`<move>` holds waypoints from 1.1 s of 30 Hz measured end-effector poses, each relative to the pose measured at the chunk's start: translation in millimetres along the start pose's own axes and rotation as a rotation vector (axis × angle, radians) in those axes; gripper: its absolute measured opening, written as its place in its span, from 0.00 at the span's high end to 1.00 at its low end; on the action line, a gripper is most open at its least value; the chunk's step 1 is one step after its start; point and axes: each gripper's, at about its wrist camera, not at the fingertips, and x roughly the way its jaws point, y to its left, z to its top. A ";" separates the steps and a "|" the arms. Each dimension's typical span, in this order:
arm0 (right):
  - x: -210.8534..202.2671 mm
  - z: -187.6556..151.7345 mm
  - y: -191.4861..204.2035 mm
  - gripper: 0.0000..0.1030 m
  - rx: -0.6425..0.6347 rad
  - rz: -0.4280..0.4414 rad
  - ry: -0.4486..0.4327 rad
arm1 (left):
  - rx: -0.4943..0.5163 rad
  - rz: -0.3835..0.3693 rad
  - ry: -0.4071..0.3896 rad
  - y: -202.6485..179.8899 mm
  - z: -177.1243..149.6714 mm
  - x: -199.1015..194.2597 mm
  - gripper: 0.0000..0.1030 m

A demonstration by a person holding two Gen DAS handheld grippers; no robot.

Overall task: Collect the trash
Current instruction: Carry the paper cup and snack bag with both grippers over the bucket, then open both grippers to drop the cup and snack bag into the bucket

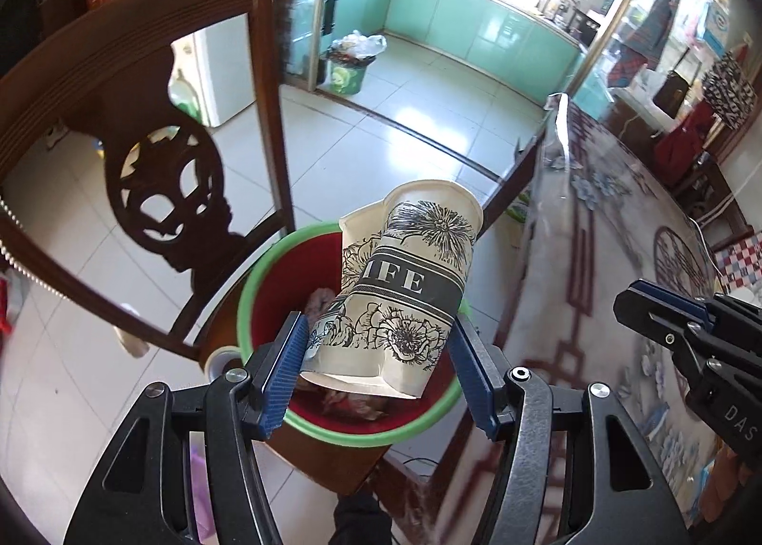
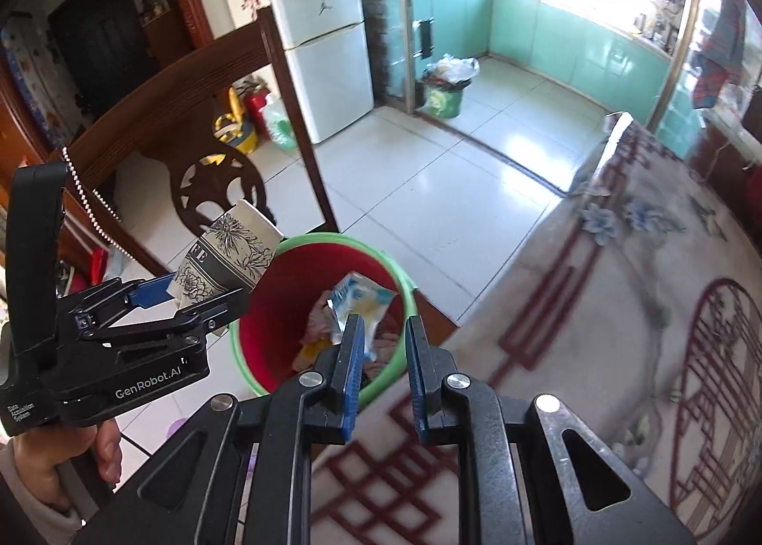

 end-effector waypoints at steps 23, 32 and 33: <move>23.0 5.3 16.3 0.86 -0.021 -0.037 0.063 | 0.013 0.114 0.251 42.6 -26.0 126.4 0.43; -0.1 -7.8 6.4 0.82 0.012 -0.094 0.040 | -0.063 0.087 0.182 40.1 -18.0 87.6 0.20; -4.6 -9.4 5.3 0.80 0.015 -0.101 0.031 | -0.075 0.080 0.155 37.8 -17.0 77.1 0.20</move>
